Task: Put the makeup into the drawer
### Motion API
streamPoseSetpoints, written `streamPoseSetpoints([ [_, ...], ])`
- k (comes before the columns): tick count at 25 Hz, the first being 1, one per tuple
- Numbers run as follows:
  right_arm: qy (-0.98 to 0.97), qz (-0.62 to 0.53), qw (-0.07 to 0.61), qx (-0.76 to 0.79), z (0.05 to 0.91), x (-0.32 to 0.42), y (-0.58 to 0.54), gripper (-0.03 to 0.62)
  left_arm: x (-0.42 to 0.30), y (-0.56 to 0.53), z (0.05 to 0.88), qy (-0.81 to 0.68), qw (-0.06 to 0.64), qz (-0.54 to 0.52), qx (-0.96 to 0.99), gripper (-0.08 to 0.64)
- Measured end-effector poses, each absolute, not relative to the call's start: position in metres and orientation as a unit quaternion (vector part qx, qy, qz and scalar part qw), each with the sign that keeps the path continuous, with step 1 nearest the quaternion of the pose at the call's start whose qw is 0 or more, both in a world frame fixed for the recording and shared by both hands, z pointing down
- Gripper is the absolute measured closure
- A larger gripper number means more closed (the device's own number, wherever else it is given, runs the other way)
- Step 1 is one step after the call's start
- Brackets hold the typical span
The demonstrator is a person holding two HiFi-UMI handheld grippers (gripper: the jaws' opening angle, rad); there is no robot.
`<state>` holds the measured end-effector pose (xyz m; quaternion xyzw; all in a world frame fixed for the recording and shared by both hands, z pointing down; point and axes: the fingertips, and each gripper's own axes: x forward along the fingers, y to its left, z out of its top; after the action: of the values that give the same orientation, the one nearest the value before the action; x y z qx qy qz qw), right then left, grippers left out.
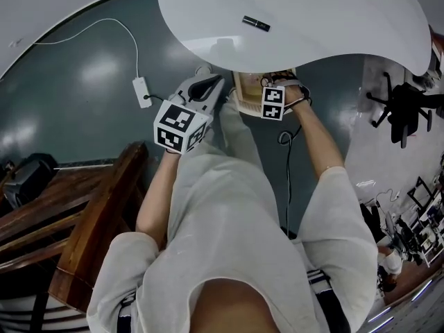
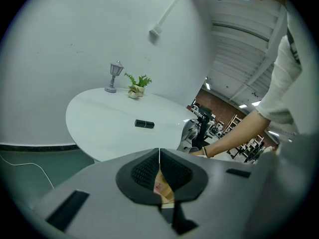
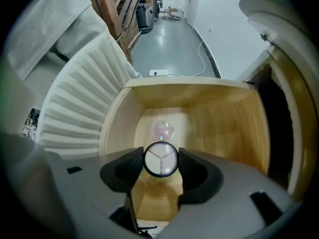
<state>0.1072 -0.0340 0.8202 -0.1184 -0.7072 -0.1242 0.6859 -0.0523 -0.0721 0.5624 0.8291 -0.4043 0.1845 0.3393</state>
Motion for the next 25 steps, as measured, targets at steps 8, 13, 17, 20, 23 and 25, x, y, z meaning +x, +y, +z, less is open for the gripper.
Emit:
streamPoseSetpoints([
  [8,-0.691,-0.106,0.705,-0.117,0.856,0.109,-0.044,0.374,-0.061,-0.071,0.573,-0.404,0.35,0.191,0.823,0.546],
  [13,-0.671,-0.116,0.722,-0.126,0.874,0.116,-0.045,0.374,-0.065,-0.064,0.583,-0.404,0.359,0.198,0.818,0.546],
  [17,-0.661,-0.112,0.731,-0.128,0.883,0.121,-0.045,0.376,-0.068,-0.062,0.589,-0.405,0.363,0.201,0.815,0.546],
  [20,-0.666,-0.108,0.728,-0.118,0.885,0.117,-0.048,0.376,-0.069,-0.062,0.592,-0.406,0.363,0.202,0.814,0.546],
  [23,-0.673,-0.101,0.724,-0.116,0.884,0.116,-0.049,0.342,-0.07,-0.061,0.594,-0.406,0.365,0.202,0.813,0.546],
  [25,-0.676,-0.105,0.719,-0.121,0.881,0.113,-0.05,0.32,-0.071,-0.062,0.595,-0.406,0.366,0.202,0.813,0.546],
])
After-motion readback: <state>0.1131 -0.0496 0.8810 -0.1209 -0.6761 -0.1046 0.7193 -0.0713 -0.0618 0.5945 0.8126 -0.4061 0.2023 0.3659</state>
